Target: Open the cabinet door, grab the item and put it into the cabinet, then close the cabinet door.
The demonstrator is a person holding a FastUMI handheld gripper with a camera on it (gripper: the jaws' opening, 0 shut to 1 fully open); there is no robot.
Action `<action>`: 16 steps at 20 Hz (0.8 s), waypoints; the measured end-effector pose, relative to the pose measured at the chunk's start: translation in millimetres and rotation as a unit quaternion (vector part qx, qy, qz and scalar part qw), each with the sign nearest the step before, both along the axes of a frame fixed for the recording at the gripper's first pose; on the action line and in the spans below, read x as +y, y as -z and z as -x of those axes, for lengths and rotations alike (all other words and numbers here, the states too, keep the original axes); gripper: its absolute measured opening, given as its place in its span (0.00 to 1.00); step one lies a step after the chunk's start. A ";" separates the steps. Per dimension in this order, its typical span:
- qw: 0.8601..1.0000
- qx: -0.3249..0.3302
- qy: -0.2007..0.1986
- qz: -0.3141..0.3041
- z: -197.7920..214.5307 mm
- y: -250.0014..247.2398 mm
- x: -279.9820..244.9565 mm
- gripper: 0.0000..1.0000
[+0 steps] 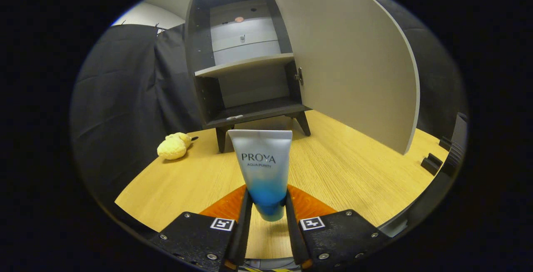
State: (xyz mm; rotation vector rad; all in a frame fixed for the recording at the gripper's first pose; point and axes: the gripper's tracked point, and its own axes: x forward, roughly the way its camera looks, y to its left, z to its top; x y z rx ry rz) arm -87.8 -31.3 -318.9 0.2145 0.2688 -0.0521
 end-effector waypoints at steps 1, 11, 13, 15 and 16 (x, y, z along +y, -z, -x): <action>1.000 -0.002 -0.001 0.004 -1.6 -15.0 0.7 0.43; 0.999 -0.014 -0.004 0.033 -23.3 -164.3 19.3 0.43; 0.999 -0.015 0.005 0.049 -29.3 -188.2 18.6 0.43; 0.998 -0.029 0.014 0.057 -40.5 -214.7 18.6 0.43; 0.998 -0.035 0.014 0.054 -47.2 -225.3 21.4 0.43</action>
